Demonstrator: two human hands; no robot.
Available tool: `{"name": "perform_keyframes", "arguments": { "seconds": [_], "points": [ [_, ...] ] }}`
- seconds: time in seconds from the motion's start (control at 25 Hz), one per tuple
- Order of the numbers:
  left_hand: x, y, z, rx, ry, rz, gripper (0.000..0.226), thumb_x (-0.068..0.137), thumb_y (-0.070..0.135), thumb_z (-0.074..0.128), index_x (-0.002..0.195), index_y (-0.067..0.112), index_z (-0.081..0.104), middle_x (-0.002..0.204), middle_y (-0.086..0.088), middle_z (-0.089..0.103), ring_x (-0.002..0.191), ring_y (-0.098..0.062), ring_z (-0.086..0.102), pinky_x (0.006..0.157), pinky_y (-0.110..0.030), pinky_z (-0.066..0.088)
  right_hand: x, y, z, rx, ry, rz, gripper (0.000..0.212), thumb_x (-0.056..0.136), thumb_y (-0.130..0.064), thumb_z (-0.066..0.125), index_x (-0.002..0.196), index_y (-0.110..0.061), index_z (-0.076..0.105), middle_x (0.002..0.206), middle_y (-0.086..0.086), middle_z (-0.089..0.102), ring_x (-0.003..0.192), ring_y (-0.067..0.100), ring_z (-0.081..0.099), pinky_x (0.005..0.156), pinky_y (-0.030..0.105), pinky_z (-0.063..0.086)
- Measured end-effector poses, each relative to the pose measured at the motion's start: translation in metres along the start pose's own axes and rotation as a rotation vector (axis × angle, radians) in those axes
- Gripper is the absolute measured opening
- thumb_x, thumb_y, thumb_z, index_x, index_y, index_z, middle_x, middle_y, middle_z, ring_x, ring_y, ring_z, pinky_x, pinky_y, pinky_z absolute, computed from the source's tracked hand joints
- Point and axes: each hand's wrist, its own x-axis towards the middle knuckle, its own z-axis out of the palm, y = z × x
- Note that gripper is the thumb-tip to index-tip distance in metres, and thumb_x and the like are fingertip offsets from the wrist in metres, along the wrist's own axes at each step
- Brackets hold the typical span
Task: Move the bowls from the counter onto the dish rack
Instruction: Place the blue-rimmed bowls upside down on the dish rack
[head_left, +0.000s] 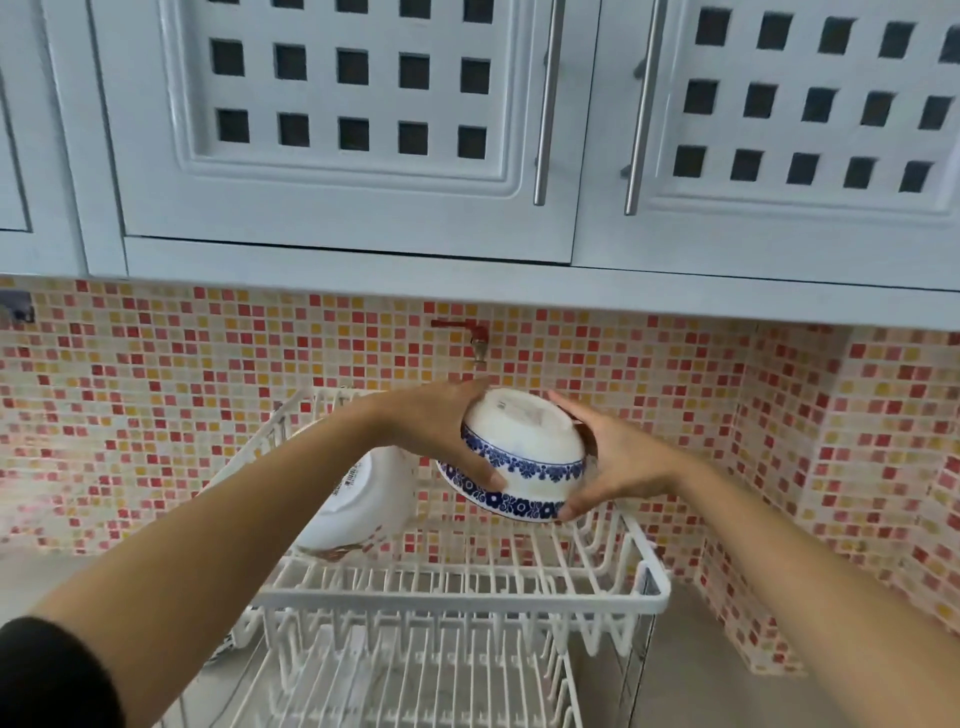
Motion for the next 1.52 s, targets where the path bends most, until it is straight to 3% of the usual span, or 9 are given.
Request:
{"name": "perform_keyframes", "arguments": {
  "seconds": [0.24,0.44,0.6,0.8,1.0,1.08,1.2,1.4,1.52],
  "points": [
    [0.028,0.001,0.017,0.223,-0.118,-0.086,0.102,0.059,0.049,0.085,0.142,0.025,0.030,0.140,0.005,0.049,0.128,-0.021,0.046,0.108,-0.036,0.037,0.023,0.010,0.008,-0.250,-0.041,0.054,0.124,0.039,-0.048,0.090,0.142,-0.036,0.022,0.143,-0.012,0.034,0.129,0.011,0.035,0.114,0.038,0.032],
    [0.043,-0.007,0.033,0.337,-0.251,-0.250,0.114,0.054,0.057,0.083,0.145,0.020,0.025,0.145,-0.001,0.046,0.127,-0.027,0.048,0.104,-0.039,0.043,0.034,0.011,0.021,-0.505,-0.130,0.123,0.115,0.037,-0.060,0.086,0.134,-0.036,0.029,0.135,-0.010,0.049,0.121,0.018,0.048,0.095,0.035,0.043],
    [0.043,-0.004,0.039,0.405,-0.309,-0.308,0.118,0.060,0.056,0.080,0.150,0.022,0.012,0.151,-0.004,0.038,0.133,-0.028,0.043,0.102,-0.040,0.041,0.038,0.007,0.025,-0.535,-0.155,0.131,0.112,0.039,-0.055,0.088,0.133,-0.038,0.029,0.132,-0.011,0.051,0.118,0.018,0.050,0.094,0.038,0.046],
    [0.042,0.008,0.039,0.491,-0.295,-0.312,0.114,0.062,0.053,0.081,0.149,0.014,0.018,0.144,-0.005,0.046,0.126,-0.029,0.050,0.096,-0.039,0.045,0.035,0.000,0.025,-0.484,-0.196,0.185,0.119,0.039,-0.049,0.090,0.137,-0.044,0.023,0.137,-0.015,0.048,0.124,0.018,0.047,0.100,0.042,0.044],
    [0.035,0.011,0.037,0.462,-0.277,-0.228,0.132,0.067,0.038,0.083,0.149,0.022,-0.019,0.162,-0.009,-0.001,0.144,-0.033,0.025,0.113,-0.044,0.034,0.026,-0.009,0.023,-0.596,-0.203,0.280,0.121,0.057,-0.035,0.087,0.150,-0.026,0.010,0.156,-0.002,0.026,0.140,0.022,0.032,0.111,0.041,0.036],
    [0.022,0.012,0.025,0.443,-0.178,-0.136,0.117,0.078,0.022,0.076,0.150,0.016,-0.016,0.161,-0.009,-0.009,0.145,-0.032,0.023,0.113,-0.040,0.034,0.022,-0.019,0.016,-0.610,-0.168,0.317,0.108,0.072,-0.015,0.077,0.152,-0.021,0.004,0.159,0.001,0.015,0.143,0.022,0.027,0.113,0.037,0.035],
    [-0.004,0.011,0.002,0.407,0.051,-0.041,0.080,0.092,0.004,0.051,0.152,0.007,-0.002,0.161,-0.012,0.006,0.147,-0.030,0.020,0.116,-0.039,0.027,0.022,-0.044,0.008,-0.600,-0.045,0.253,0.087,0.082,-0.003,0.060,0.151,-0.020,0.009,0.159,0.002,0.017,0.143,0.021,0.026,0.115,0.037,0.031],
    [-0.070,-0.028,-0.029,0.339,0.209,-0.046,0.046,0.098,0.007,0.038,0.143,0.000,0.032,0.146,-0.020,0.043,0.133,-0.033,0.044,0.107,-0.038,0.039,0.036,-0.125,0.046,-0.517,0.106,0.095,0.060,0.095,-0.018,0.048,0.149,-0.017,0.021,0.155,0.004,0.028,0.139,0.023,0.034,0.110,0.037,0.032],
    [-0.122,-0.062,-0.046,0.316,0.243,-0.077,0.043,0.101,0.019,0.034,0.139,-0.002,0.038,0.141,-0.021,0.048,0.129,-0.034,0.048,0.105,-0.040,0.040,0.050,-0.179,0.084,-0.437,0.175,0.033,0.053,0.099,-0.028,0.040,0.148,-0.014,0.025,0.154,0.007,0.031,0.138,0.026,0.035,0.110,0.039,0.031]
  ]
}}
